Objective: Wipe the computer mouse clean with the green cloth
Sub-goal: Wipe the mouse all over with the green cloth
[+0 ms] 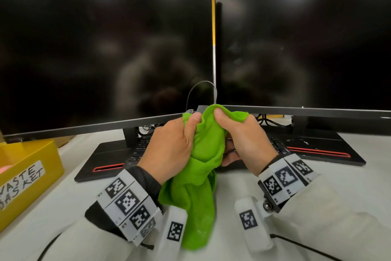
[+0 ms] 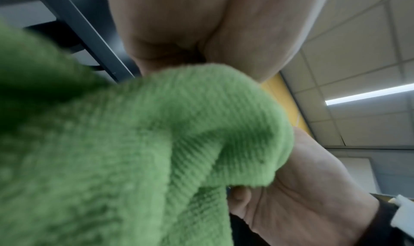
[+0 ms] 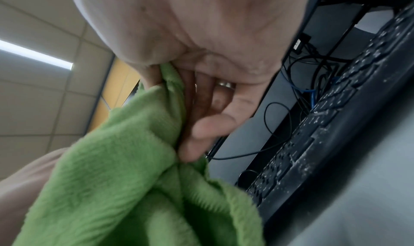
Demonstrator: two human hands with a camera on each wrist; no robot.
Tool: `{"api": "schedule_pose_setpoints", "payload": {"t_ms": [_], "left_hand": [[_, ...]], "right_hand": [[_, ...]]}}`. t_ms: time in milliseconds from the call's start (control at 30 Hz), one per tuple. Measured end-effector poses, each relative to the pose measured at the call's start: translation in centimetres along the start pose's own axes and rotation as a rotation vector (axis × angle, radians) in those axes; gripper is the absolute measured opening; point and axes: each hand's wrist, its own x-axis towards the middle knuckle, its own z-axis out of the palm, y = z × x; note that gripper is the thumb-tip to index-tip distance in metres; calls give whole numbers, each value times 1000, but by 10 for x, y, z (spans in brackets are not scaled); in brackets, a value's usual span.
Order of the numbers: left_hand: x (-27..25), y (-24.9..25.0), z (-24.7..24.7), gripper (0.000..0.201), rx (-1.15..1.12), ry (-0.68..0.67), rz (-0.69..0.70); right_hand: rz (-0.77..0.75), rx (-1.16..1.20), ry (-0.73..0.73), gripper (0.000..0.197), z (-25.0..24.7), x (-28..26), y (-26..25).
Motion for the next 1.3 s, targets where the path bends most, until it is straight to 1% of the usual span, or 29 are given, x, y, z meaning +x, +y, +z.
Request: {"api": "schedule_pose_setpoints", "payload": {"t_ms": [33,100,133,167,200,267,333,400,433,467,500,567,633,667,700,767,833,900,933,1000,1067,1133,1167,1233,1300], "left_hand": [[3,0,2,49,-51,-3,13],[9,2,7,48,-241,-55,39],[12,2,9,47,-337,-87,33],[15,4,11,45,-400,-120,24],[17,6,11,41,-399,-135,29],[22,10,12,41,-273,-119,46],[23,14,15,45,-132,-65,23],[23,16,20,39,-60,-21,33],[23,19,22,33,-35,-1,45],[23,21,22,30,-15,20,53],[22,23,22,32,0,40,56],[22,25,20,39,52,77,67],[22,25,18,42,136,105,69],[22,24,17,43,144,116,61],[23,23,15,44,117,129,53],[23,18,15,43,-13,152,70],[24,8,16,46,-190,120,95],[23,1,17,50,-322,28,66],[22,-2,17,51,-353,-22,47],[21,-3,16,52,-379,-78,52],[20,0,13,44,-393,-125,95],[19,3,12,37,-405,-177,129],[19,5,11,37,-429,-193,133],[18,7,10,46,-490,-198,115],[19,7,12,56,-480,-168,106]], "right_hand": [[-6,39,-8,31,-2,0,0],[-33,99,-41,19,-7,0,0],[-50,111,-61,20,-9,0,1],[-65,119,-78,25,-11,0,1],[-74,127,-87,30,-13,-1,1],[-86,132,-68,33,-19,-1,1],[-75,130,2,27,-22,-2,-3],[-34,125,97,13,-24,-2,-8],[-21,121,142,12,-25,-2,-10],[-17,114,178,17,-26,-2,-11],[-18,106,198,22,-26,-2,-12],[-24,109,197,25,-24,-3,-13],[-19,149,177,24,-25,-2,-14],[-19,173,165,23,-25,-1,-14],[-24,186,149,22,-25,0,-13],[-37,185,107,19,-26,2,-10],[-44,189,71,18,-27,2,-8],[-45,212,39,21,-29,2,-6],[-43,220,32,22,-30,2,-6],[-38,207,49,22,-31,1,-5],[-42,190,79,17,-31,0,-5],[-57,175,106,17,-30,-1,-5],[-62,171,112,18,-30,-2,-5],[-58,180,109,20,-29,-3,-5],[-60,180,102,21,-28,-4,-6]]}}
